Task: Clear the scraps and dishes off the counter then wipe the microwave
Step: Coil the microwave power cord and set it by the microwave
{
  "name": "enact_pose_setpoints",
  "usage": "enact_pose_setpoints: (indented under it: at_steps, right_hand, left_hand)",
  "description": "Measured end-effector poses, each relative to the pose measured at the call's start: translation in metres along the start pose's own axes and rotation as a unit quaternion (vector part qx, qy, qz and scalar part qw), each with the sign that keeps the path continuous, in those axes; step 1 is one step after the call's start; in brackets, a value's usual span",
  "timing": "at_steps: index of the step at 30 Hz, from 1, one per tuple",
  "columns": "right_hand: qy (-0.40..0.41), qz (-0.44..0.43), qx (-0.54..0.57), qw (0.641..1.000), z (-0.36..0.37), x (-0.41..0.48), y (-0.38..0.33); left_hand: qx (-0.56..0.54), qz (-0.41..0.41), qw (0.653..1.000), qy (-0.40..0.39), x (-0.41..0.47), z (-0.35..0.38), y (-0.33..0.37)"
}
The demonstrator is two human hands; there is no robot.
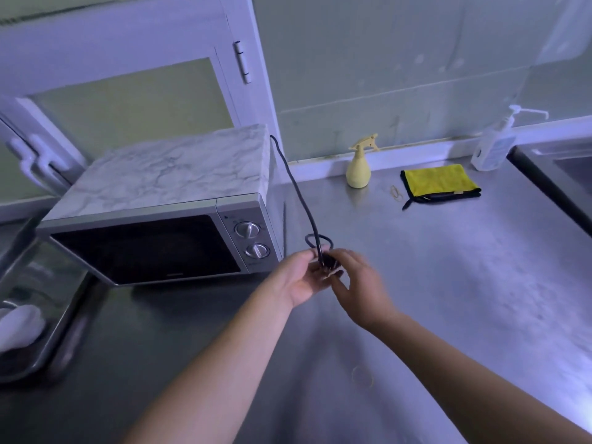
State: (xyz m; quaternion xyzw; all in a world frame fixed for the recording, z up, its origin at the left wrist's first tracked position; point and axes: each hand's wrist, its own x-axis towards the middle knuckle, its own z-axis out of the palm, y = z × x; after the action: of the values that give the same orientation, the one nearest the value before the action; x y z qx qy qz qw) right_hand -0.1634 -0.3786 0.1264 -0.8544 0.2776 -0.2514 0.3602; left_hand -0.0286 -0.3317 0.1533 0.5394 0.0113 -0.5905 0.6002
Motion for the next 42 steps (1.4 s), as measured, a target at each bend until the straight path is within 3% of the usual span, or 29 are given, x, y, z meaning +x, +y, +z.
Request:
enact_pose_setpoints:
  at_steps: [3,7,10,12,16,23,26,28,30,31,33,35,38,42]
  right_hand:
    - [-0.004,0.061,0.031,0.998,0.008,-0.012,0.011]
    - [0.054,0.28,0.09,0.954,0.018,-0.05,0.052]
    - [-0.122,0.354,-0.062,0.925,0.032,-0.092,0.084]
    - [-0.17,0.356,-0.133,0.909,0.042,-0.111,0.095]
    - [-0.158,0.303,-0.202,0.918,0.052,-0.113,0.106]
    - [-0.22,0.207,-0.32,0.898,0.071,-0.113,0.108]
    - [-0.255,0.204,-0.339,0.882,0.072,-0.112,0.106]
    - [-0.234,0.243,-0.28,0.899,0.066,-0.106,0.1]
    - [-0.159,0.328,-0.1,0.926,0.054,-0.094,0.094]
    - [-0.117,0.378,0.021,0.918,0.046,-0.085,0.089]
    - [-0.041,0.44,0.236,0.865,0.026,-0.065,0.08]
    - [-0.018,0.448,0.365,0.816,0.009,-0.041,0.07]
    - [-0.02,0.413,0.46,0.786,-0.005,0.001,0.058]
    - [-0.024,0.39,0.507,0.768,0.004,0.059,0.039]
  left_hand:
    - [0.005,0.047,0.999,0.003,0.009,-0.011,0.011]
    - [0.061,0.099,0.993,0.018,0.014,-0.03,0.022]
    - [0.106,0.12,0.986,0.044,0.014,-0.04,0.024]
    - [0.146,0.122,0.981,0.042,0.012,-0.044,0.02]
    - [0.245,0.173,0.954,0.018,0.009,-0.04,0.004]
    - [0.239,0.204,0.949,0.016,0.001,-0.024,0.0]
    - [0.235,0.229,0.944,0.024,-0.011,-0.03,-0.002]
    - [0.236,0.25,0.938,0.029,-0.018,-0.041,-0.001]
    - [0.235,0.26,0.936,0.028,-0.026,-0.051,0.005]
    - [0.23,0.26,0.937,0.024,-0.03,-0.055,0.008]
    - [0.222,0.263,0.939,0.013,-0.037,-0.061,0.016]
    - [0.218,0.269,0.938,0.002,-0.043,-0.066,0.024]
    - [0.218,0.268,0.938,-0.012,-0.051,-0.07,0.035]
    - [0.27,0.258,0.927,-0.042,-0.057,-0.072,0.044]
